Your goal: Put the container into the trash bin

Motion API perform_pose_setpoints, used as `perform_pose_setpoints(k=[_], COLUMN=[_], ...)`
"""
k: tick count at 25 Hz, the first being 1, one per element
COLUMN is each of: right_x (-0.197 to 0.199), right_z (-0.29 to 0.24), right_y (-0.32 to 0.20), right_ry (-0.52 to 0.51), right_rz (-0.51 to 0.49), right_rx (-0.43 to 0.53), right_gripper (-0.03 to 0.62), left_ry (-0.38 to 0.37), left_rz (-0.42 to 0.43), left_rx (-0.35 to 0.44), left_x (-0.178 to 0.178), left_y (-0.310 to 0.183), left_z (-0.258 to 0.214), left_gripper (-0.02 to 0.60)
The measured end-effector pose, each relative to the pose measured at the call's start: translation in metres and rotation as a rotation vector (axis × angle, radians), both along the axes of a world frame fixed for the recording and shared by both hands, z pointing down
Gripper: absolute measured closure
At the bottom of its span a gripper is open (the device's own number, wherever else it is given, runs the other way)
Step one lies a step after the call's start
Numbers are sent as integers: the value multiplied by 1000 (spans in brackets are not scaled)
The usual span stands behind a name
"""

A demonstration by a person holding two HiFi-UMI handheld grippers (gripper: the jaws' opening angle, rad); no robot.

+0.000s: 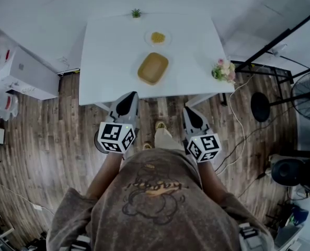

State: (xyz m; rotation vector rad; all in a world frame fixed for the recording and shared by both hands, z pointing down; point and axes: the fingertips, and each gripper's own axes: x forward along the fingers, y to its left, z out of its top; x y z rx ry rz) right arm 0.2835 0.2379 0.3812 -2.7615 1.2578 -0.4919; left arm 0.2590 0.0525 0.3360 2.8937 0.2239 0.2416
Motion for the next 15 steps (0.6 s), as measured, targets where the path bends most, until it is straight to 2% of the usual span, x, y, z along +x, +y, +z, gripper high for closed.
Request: perform_pose_setpoints(k=[15], right_x=[69], right_z=[5], right_y=[-17], right_ry=[-10], right_rz=[-25], right_rx=[24], right_gripper=[599], left_ry=[-18], left_rz=[-26], left_rx=[16], left_x=[63], left_y=[-13], left_z=[7], left_gripper=[577])
